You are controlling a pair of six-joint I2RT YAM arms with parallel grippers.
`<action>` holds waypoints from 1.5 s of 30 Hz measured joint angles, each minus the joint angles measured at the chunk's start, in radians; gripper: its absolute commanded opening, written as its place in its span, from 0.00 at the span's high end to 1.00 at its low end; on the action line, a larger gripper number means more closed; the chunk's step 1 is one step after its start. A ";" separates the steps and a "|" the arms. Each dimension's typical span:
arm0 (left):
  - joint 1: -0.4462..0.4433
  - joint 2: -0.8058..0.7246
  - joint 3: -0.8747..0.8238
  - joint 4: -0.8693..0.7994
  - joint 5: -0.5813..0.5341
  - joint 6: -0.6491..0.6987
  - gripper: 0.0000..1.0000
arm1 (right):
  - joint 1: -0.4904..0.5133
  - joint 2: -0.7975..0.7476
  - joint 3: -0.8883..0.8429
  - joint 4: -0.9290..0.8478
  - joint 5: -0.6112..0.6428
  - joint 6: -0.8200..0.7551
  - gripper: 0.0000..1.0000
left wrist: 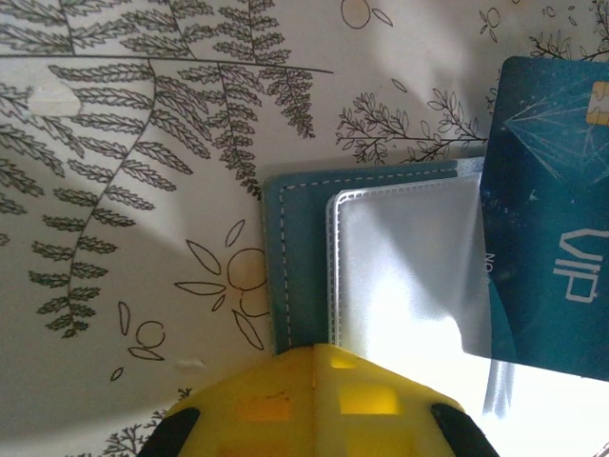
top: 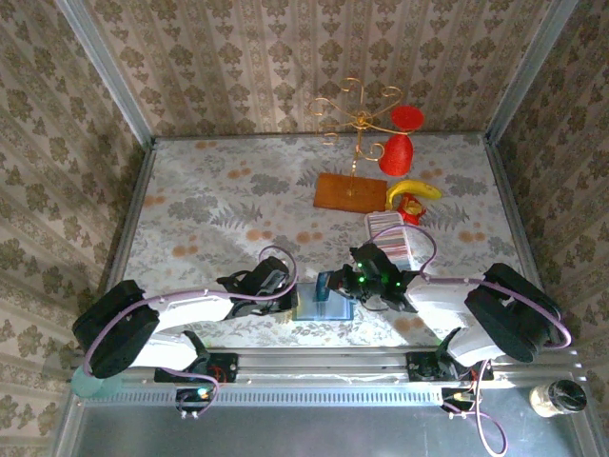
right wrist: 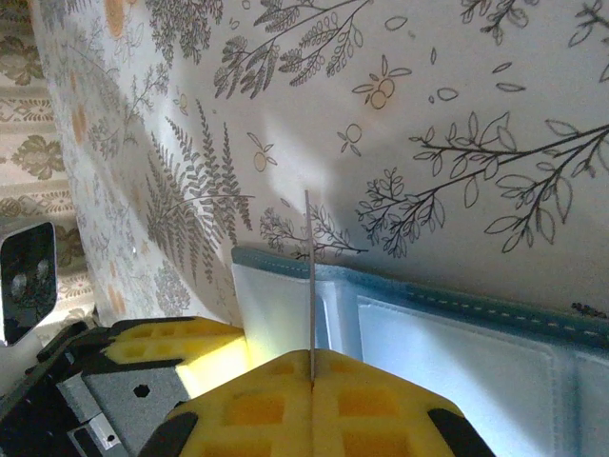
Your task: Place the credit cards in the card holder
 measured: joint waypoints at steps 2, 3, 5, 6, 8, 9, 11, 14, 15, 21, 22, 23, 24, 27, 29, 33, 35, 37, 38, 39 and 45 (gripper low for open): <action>-0.001 0.000 0.000 0.000 -0.001 -0.005 1.00 | 0.000 -0.002 -0.004 0.000 -0.007 0.001 1.00; -0.001 0.000 0.000 0.000 -0.002 -0.006 1.00 | 0.000 -0.005 -0.007 0.000 -0.009 0.001 1.00; -0.001 0.000 0.000 0.000 -0.003 -0.010 1.00 | 0.000 -0.015 -0.020 -0.001 -0.013 0.001 1.00; -0.001 0.000 0.000 0.000 -0.003 -0.010 1.00 | 0.000 -0.020 -0.025 -0.001 -0.015 0.001 1.00; -0.002 0.000 0.000 0.000 -0.004 -0.010 1.00 | 0.000 -0.036 -0.036 -0.007 -0.023 0.000 1.00; -0.002 0.002 0.000 0.000 -0.004 -0.010 1.00 | 0.000 -0.045 -0.039 -0.011 -0.027 0.000 1.00; -0.002 0.004 0.002 0.001 -0.004 -0.010 1.00 | 0.000 -0.059 -0.042 -0.019 -0.038 0.000 1.00; -0.004 0.016 0.007 0.011 -0.004 -0.010 1.00 | 0.000 -0.060 -0.042 -0.026 -0.056 -0.006 1.00; -0.006 0.018 0.008 0.014 -0.004 -0.010 1.00 | 0.000 -0.060 -0.042 -0.027 -0.063 -0.007 1.00; -0.008 0.021 0.010 0.018 -0.004 -0.010 1.00 | -0.002 -0.002 -0.034 -0.008 -0.103 -0.011 1.00; -0.008 0.021 0.010 0.018 -0.004 -0.010 1.00 | -0.002 -0.002 -0.034 -0.003 -0.108 -0.011 1.00; -0.008 0.021 0.010 0.018 -0.004 -0.010 1.00 | -0.003 -0.002 -0.034 0.002 -0.109 -0.011 1.00; -0.008 0.021 0.010 0.018 -0.004 -0.011 1.00 | -0.003 -0.002 -0.034 0.004 -0.111 -0.011 1.00; -0.008 0.021 0.010 0.018 -0.004 -0.010 1.00 | -0.003 -0.003 -0.034 0.003 -0.111 -0.011 1.00; -0.008 0.021 0.010 0.018 -0.004 -0.011 1.00 | -0.003 -0.006 -0.034 0.002 -0.112 -0.011 1.00; -0.008 0.021 0.010 0.018 -0.006 -0.011 1.00 | -0.003 -0.011 -0.034 -0.001 -0.112 -0.011 1.00; -0.009 0.021 0.010 0.018 -0.008 -0.011 1.00 | -0.003 -0.011 -0.034 -0.002 -0.114 -0.011 1.00; -0.009 0.021 0.010 0.018 -0.010 -0.011 1.00 | -0.003 -0.011 -0.034 -0.002 -0.117 -0.011 1.00; -0.010 0.021 0.010 0.018 -0.011 -0.011 1.00 | -0.003 -0.011 -0.034 -0.002 -0.117 -0.011 1.00; -0.013 0.021 0.010 0.018 -0.013 -0.011 1.00 | -0.003 -0.011 -0.034 -0.002 -0.119 -0.011 1.00; -0.014 0.021 0.010 0.018 -0.016 -0.011 1.00 | -0.003 -0.019 -0.034 -0.022 -0.128 -0.013 1.00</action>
